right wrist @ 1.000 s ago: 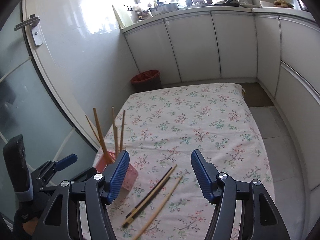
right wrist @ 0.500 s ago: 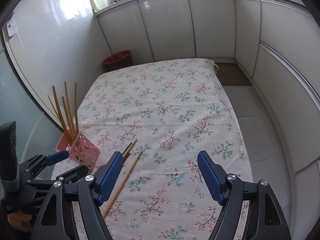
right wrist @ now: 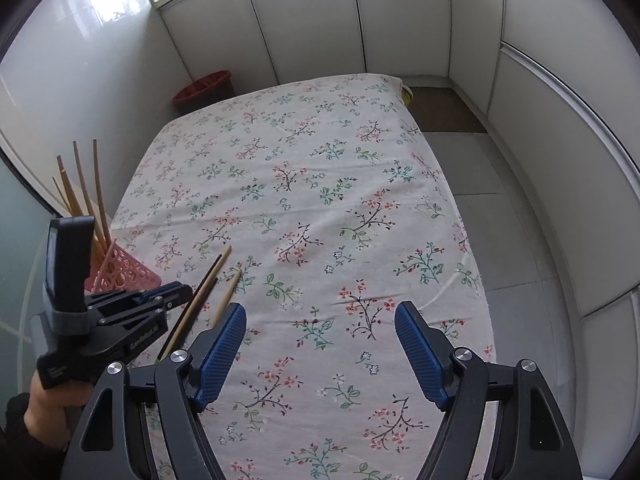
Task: Organize utensils
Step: 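Move the left tool to the pile and grasp the black chopstick, then lift the black chopstick with the left tool while the right tool grasps a wooden chopstick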
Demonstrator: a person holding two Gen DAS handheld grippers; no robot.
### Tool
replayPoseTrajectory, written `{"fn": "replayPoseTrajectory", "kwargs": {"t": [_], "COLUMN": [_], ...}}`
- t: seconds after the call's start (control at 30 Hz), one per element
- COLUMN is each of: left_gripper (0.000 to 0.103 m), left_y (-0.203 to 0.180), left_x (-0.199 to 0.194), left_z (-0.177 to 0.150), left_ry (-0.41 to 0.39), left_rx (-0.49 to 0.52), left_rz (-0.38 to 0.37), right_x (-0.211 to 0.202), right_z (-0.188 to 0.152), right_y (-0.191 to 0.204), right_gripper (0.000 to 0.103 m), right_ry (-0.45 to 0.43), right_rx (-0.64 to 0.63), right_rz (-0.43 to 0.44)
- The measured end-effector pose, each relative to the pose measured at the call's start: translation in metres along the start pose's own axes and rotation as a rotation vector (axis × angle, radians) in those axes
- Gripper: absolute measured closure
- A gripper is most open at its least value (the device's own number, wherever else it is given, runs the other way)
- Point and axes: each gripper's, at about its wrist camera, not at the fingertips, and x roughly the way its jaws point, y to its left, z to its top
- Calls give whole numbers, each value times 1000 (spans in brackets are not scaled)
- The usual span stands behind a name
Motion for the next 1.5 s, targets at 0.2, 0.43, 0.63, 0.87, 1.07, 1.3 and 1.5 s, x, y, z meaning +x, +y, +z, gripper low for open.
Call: {"fn": "replayPoseTrajectory", "kwargs": {"t": [0.2, 0.43, 0.63, 0.87, 1.07, 1.3, 1.5], "left_gripper": [97, 99, 99, 96, 97, 98, 98], "left_y": [6, 4, 0, -1, -6, -7, -6], "left_x": [16, 23, 27, 31, 28, 0, -54], "left_z": [6, 9, 9, 10, 5, -7, -18], "left_ry": [7, 20, 36, 33, 64, 27, -96], "left_rx": [-4, 12, 44, 61, 79, 84, 120], "left_rz": [49, 52, 61, 72, 45, -5, -23], "right_x": [2, 5, 5, 8, 9, 13, 20], "right_z": [0, 1, 0, -1, -1, 0, 1], "right_y": [-2, -4, -7, -8, -4, 2, 14], "right_gripper": [25, 25, 25, 25, 25, 25, 25], "right_ry": [8, 18, 19, 30, 34, 39, 52], "right_rx": [-2, -5, -1, 2, -1, -6, -24], "right_rz": [6, 7, 5, 10, 5, 5, 9]}}
